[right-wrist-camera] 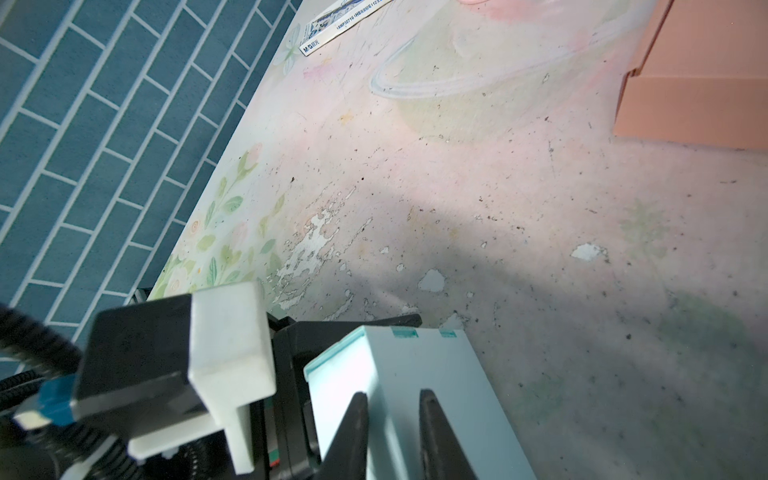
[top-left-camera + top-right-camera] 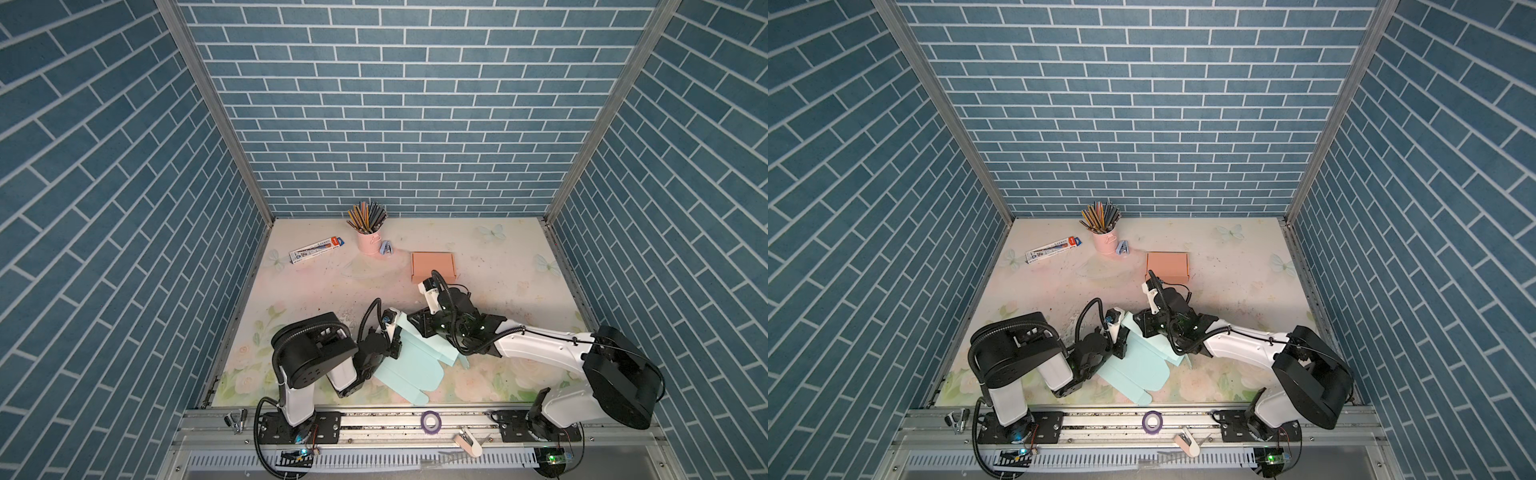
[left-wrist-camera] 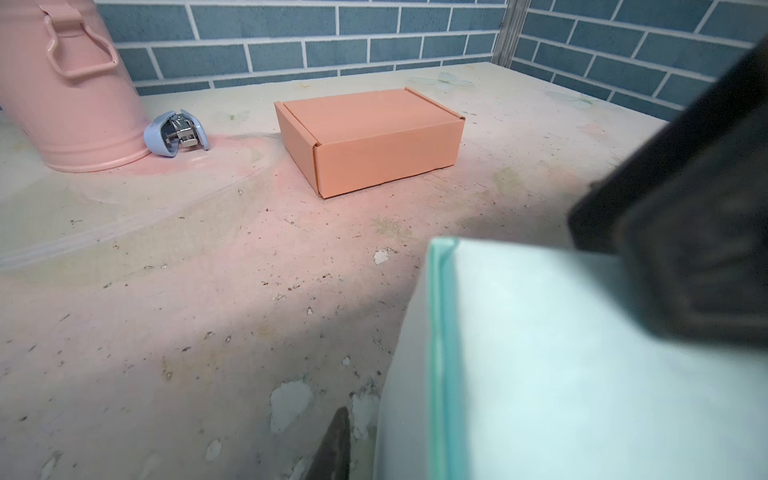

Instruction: Fold the paper box

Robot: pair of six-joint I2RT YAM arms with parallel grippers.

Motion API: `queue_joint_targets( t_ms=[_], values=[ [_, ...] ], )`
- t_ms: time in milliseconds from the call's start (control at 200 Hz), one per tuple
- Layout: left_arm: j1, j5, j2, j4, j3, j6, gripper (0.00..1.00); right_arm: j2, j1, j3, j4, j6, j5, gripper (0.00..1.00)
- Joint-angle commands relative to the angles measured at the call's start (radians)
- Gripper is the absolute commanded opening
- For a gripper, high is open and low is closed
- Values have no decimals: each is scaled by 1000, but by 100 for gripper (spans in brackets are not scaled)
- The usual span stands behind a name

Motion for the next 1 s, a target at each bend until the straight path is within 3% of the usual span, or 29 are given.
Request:
queue_joint_targets(
  t_ms=[0, 230, 470, 555, 715, 995],
  values=[
    [6, -36, -15, 7, 22, 10, 23, 7, 6, -31, -112, 30, 20, 23],
    [6, -33, -19, -44, 61, 26, 13, 7, 6, -31, -111, 32, 24, 23],
    [5, -55, -26, -61, 66, 27, 11, 8, 8, -26, -108, 33, 23, 23],
    [5, -51, -28, -56, 63, 27, 12, 4, 7, -29, -107, 33, 26, 23],
    [5, -9, -80, -52, 37, 21, 26, -8, 8, -37, -112, 33, 37, 23],
    [6, 16, -190, -125, 19, 30, 24, -3, 26, -22, -151, 17, 89, 22]
  ],
)
